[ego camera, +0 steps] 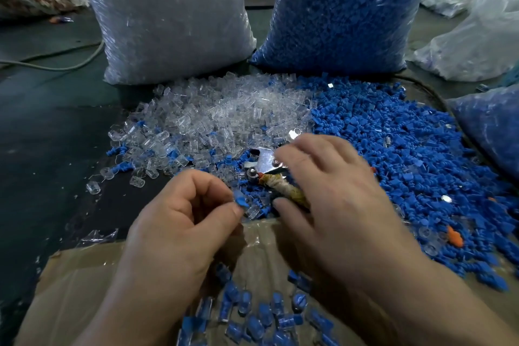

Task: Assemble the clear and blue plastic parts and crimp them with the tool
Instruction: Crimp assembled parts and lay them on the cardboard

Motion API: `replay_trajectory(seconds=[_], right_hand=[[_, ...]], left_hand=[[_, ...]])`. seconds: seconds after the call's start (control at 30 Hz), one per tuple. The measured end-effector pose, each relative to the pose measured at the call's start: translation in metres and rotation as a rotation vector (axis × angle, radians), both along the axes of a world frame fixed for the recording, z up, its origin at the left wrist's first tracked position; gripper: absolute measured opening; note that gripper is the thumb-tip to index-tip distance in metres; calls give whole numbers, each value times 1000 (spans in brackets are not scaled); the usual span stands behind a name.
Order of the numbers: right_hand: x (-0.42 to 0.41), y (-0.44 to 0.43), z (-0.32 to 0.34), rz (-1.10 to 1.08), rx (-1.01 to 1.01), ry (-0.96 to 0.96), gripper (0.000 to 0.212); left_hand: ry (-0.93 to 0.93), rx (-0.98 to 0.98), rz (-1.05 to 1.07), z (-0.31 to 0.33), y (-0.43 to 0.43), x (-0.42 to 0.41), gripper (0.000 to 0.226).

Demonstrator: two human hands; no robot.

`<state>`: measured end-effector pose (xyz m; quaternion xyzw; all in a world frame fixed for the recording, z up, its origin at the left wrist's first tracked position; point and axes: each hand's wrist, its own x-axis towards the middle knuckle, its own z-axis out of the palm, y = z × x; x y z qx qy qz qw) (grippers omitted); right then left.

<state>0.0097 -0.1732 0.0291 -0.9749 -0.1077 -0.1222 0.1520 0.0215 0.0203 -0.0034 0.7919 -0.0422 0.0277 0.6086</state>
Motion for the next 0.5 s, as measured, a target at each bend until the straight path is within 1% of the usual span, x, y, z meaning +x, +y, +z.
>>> replay_trajectory(seconds=[0.07,0.13,0.23,0.37,0.43,0.5], right_hand=[[5,-12,1,-141,-152,199,71],[8,-20,-2,-188,-263,280,74],[10,-22,-1,-192,-291,276,73],[15,-22,0,-184,-275,209,58],[16,-24,3,-183,-209,181,54],[15,-22,6,-170,-91,145,53]], left_hand=[[34,-129,-9,1,2,1,29],[60,-206,-10,1,3,3,26],[104,-282,-5,0,4,5,24],[159,-354,-2,1,4,7,20],[180,-393,10,2,4,8,18],[182,-399,18,4,5,7,18]])
